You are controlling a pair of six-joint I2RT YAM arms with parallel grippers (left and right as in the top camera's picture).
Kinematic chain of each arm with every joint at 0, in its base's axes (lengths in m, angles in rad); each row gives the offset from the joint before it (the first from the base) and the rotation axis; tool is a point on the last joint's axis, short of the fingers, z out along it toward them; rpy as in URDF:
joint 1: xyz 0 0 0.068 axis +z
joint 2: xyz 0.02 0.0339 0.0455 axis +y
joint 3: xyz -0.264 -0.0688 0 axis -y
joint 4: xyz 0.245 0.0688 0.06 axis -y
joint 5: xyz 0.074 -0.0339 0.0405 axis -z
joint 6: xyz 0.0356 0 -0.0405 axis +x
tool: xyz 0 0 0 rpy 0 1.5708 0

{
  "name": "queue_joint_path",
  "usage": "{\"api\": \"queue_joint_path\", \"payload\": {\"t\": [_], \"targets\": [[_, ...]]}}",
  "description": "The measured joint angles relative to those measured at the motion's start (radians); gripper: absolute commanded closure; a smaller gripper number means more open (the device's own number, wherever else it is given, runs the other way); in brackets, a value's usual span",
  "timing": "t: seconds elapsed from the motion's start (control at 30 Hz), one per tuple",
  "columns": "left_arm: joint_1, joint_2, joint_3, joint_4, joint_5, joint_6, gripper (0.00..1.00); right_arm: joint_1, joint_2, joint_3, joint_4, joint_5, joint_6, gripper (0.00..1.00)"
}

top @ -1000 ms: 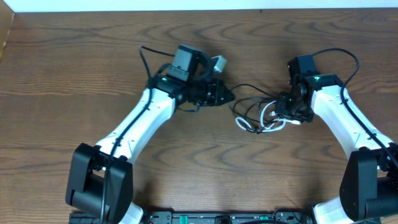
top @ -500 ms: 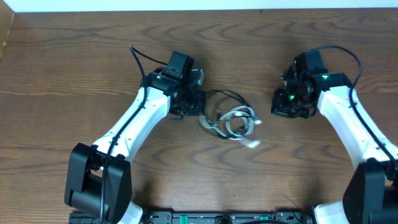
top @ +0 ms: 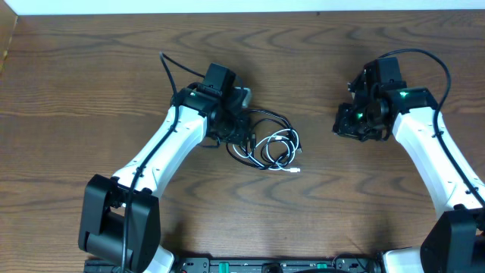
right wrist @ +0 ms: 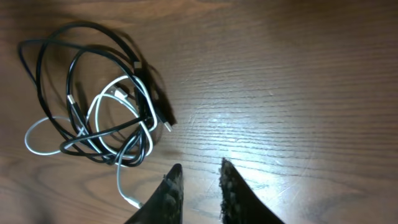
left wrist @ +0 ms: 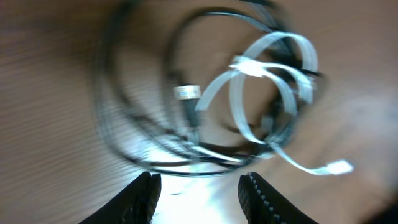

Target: Untangle cables

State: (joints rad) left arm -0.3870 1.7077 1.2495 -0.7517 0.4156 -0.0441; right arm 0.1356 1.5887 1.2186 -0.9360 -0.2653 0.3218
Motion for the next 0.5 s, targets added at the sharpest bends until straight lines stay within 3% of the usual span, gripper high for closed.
{"api": "queue_joint_path", "payload": {"t": [0.2,0.43,0.5], "targets": [[-0.084,0.000,0.000,0.098,0.093,0.069,0.46,-0.019,0.000,0.000,0.002,0.011,0.000,0.80],[-0.190,0.066,0.001,0.180,0.077,0.082,0.47,-0.021,0.000,0.000,0.001,0.012,0.000,0.79],[-0.216,0.105,0.001,0.181,0.076,0.084,0.54,-0.021,0.000,0.000,0.000,0.012,0.000,0.78]]}}
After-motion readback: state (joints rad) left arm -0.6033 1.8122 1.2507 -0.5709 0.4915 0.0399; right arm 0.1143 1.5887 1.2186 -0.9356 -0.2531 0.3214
